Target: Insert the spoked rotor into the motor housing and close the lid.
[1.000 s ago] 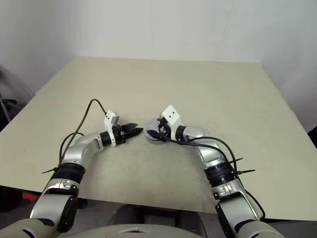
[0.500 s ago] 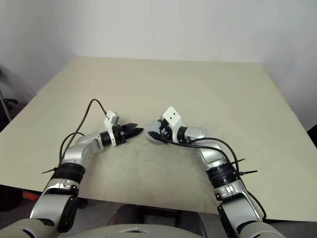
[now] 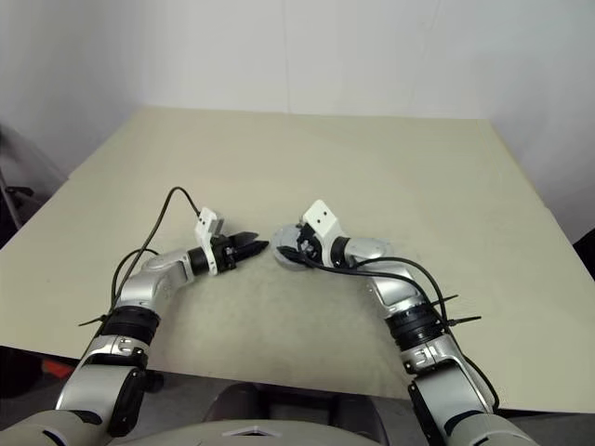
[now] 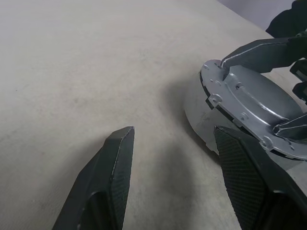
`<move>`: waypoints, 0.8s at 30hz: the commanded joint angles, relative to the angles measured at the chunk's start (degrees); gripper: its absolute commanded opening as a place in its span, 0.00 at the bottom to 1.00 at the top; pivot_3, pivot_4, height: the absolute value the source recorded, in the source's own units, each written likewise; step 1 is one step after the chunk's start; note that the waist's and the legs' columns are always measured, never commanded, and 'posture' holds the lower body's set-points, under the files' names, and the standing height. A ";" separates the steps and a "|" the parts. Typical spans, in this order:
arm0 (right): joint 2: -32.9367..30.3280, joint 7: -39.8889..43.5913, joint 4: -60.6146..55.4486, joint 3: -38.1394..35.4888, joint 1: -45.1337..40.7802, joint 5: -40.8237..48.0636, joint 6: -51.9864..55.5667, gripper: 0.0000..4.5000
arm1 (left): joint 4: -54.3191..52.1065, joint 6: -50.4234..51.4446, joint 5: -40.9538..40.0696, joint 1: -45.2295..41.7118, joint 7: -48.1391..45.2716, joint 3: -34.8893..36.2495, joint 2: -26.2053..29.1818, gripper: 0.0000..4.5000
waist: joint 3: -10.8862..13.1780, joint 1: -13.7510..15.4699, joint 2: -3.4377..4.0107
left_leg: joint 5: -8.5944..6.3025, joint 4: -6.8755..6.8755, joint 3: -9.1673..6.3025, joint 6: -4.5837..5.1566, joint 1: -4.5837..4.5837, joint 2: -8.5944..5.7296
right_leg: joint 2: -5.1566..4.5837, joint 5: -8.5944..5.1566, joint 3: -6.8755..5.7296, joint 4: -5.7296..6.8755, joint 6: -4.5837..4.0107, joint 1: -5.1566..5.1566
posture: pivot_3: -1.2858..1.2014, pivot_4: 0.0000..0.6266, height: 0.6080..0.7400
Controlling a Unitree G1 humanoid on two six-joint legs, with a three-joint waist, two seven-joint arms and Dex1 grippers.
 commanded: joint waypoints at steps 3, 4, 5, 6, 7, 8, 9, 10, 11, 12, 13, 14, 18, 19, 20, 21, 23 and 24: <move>-1.84 -0.26 1.91 0.76 0.72 -1.99 2.32 0.70 | -1.08 -0.38 -0.50 -0.07 0.11 0.36 0.24 0.62 | 0.00 0.04 0.00 | -0.01 0.00 0.00 0.00 0.06 0.00 | 0.00 0.00 0.00 -0.02 0.00 0.09 | 0.52 0.00 1.00; -1.97 -0.37 2.05 0.83 0.76 -2.11 2.64 0.70 | -1.10 -0.35 -0.51 -0.07 0.08 0.35 0.24 0.62 | 0.00 0.04 0.00 | -0.01 0.00 0.00 0.00 0.06 0.00 | 0.00 0.00 0.00 -0.03 0.00 0.10 | 0.52 0.00 1.00; -2.18 -0.39 2.12 1.04 0.91 -2.33 2.93 0.70 | -1.14 -0.33 -0.51 -0.05 0.04 0.32 0.25 0.62 | 0.00 0.07 0.00 | -0.01 0.00 0.00 0.00 0.07 0.00 | 0.00 0.00 0.00 -0.03 0.00 0.11 | 0.52 0.00 1.00; -2.35 -0.41 2.00 1.23 1.14 -2.45 3.27 0.70 | -1.17 -0.28 -0.53 -0.05 0.00 0.31 0.26 0.62 | 0.00 0.10 0.00 | -0.01 0.00 0.00 0.00 0.08 0.00 | 0.00 0.00 0.00 -0.03 0.00 0.12 | 0.52 0.00 1.00; -2.44 -0.48 1.92 1.32 1.29 -2.47 3.59 0.70 | -1.13 -0.26 -0.53 -0.09 -0.03 0.30 0.28 0.62 | 0.00 0.13 0.00 | -0.02 0.00 0.00 0.00 0.09 0.00 | 0.00 0.00 0.00 -0.04 0.00 0.14 | 0.52 0.00 1.00; -2.46 -0.61 1.89 1.33 1.37 -2.43 3.93 0.70 | -1.05 -0.25 -0.53 -0.17 -0.07 0.30 0.30 0.62 | 0.00 0.14 0.00 | -0.02 0.00 0.00 0.00 0.09 0.00 | 0.00 0.00 0.00 -0.04 0.00 0.14 | 0.52 0.00 1.00; -2.51 -0.76 1.86 1.34 1.42 -2.42 4.26 0.70 | -1.03 -0.23 -0.53 -0.21 -0.10 0.29 0.31 0.62 | 0.00 0.15 0.00 | -0.02 0.00 0.00 0.00 0.10 0.00 | 0.00 0.00 0.00 -0.05 0.00 0.16 | 0.52 0.00 1.00; -2.56 -0.95 1.82 1.30 1.49 -2.43 4.64 0.70 | -1.15 -0.15 -0.54 -0.19 -0.12 0.25 0.31 0.62 | 0.00 0.15 0.00 | -0.02 0.00 0.00 0.00 0.11 0.00 | 0.00 0.00 0.00 -0.06 0.00 0.17 | 0.52 0.00 1.00; -2.60 -1.18 1.78 1.22 1.56 -2.41 5.14 0.70 | -1.28 -0.07 -0.55 -0.14 -0.12 0.20 0.29 0.62 | -0.01 0.15 0.00 | -0.03 0.00 -0.01 0.01 0.11 0.00 | -0.01 0.00 0.00 -0.07 0.00 0.18 | 0.52 0.00 1.00; -2.82 -1.44 1.88 1.23 1.62 -2.61 5.73 0.70 | -1.49 0.07 -0.58 -0.07 -0.12 0.14 0.23 0.62 | -0.01 0.16 0.00 | -0.03 0.00 -0.01 0.01 0.11 0.00 | -0.01 0.00 0.00 -0.08 0.00 0.19 | 0.52 0.00 1.00; -2.97 -1.62 1.97 1.25 1.62 -2.75 6.15 0.70 | -1.60 0.16 -0.61 -0.05 -0.11 0.10 0.20 0.62 | -0.01 0.19 0.00 | -0.03 0.00 0.00 0.01 0.12 0.00 | -0.01 0.00 0.00 -0.08 0.00 0.19 | 0.52 0.00 1.00; -3.13 -1.69 2.03 1.31 1.61 -2.85 6.46 0.70 | -1.66 0.31 -0.66 -0.08 -0.11 0.09 0.17 0.62 | -0.02 0.24 0.01 | -0.03 0.00 -0.01 0.01 0.12 0.00 | -0.01 0.00 0.00 -0.09 0.00 0.20 | 0.52 0.00 1.00; -3.94 -1.39 1.77 1.73 2.01 -2.81 7.17 0.70 | -2.94 3.45 -1.67 -0.47 0.14 0.19 -0.22 0.62 | -0.02 0.59 0.01 | -0.04 0.00 -0.01 0.00 0.21 -0.01 | -0.01 0.00 0.00 -0.10 0.00 0.29 | 0.52 0.00 1.00; -4.20 -1.31 1.69 2.02 2.19 -2.93 7.46 0.70 | -3.23 3.92 -1.72 -0.58 0.24 0.10 -0.30 0.62 | -0.03 0.69 0.01 | -0.04 0.00 -0.01 0.01 0.24 -0.01 | -0.01 0.00 0.00 -0.11 0.00 0.32 | 0.52 0.00 1.00; -4.60 -0.95 1.37 2.37 2.52 -2.95 7.75 0.70 | -3.42 4.21 -1.76 -0.67 0.31 0.03 -0.37 0.62 | -0.03 0.85 0.02 | -0.05 -0.01 -0.01 0.01 0.26 -0.01 | -0.01 0.00 0.00 -0.12 0.00 0.34 | 0.52 0.00 1.00; -4.97 -0.63 1.01 2.60 2.83 -2.90 7.97 0.70 | -3.54 4.41 -1.79 -0.74 0.36 -0.01 -0.40 0.62 | -0.03 0.99 0.02 | -0.05 -0.01 -0.01 0.01 0.28 -0.01 | -0.01 0.00 0.00 -0.12 0.00 0.37 | 0.52 0.00 1.00; -5.36 -0.36 0.56 2.73 3.11 -2.67 8.20 0.70 | -3.62 4.60 -1.80 -0.80 0.38 0.00 -0.41 0.62 | -0.03 1.30 0.02 | -0.05 -0.01 -0.01 0.02 0.32 -0.01 | -0.01 0.00 0.00 -0.15 0.01 0.41 | 0.52 0.00 1.00; -5.45 -0.33 0.32 2.44 3.16 -2.33 8.52 0.70 | -3.62 4.59 -1.75 -0.73 0.35 -0.04 -0.41 0.62 | -0.04 1.35 0.02 | -0.06 -0.01 -0.01 0.02 0.33 -0.01 | -0.01 0.00 0.00 -0.16 0.01 0.42 | 0.52 0.00 1.00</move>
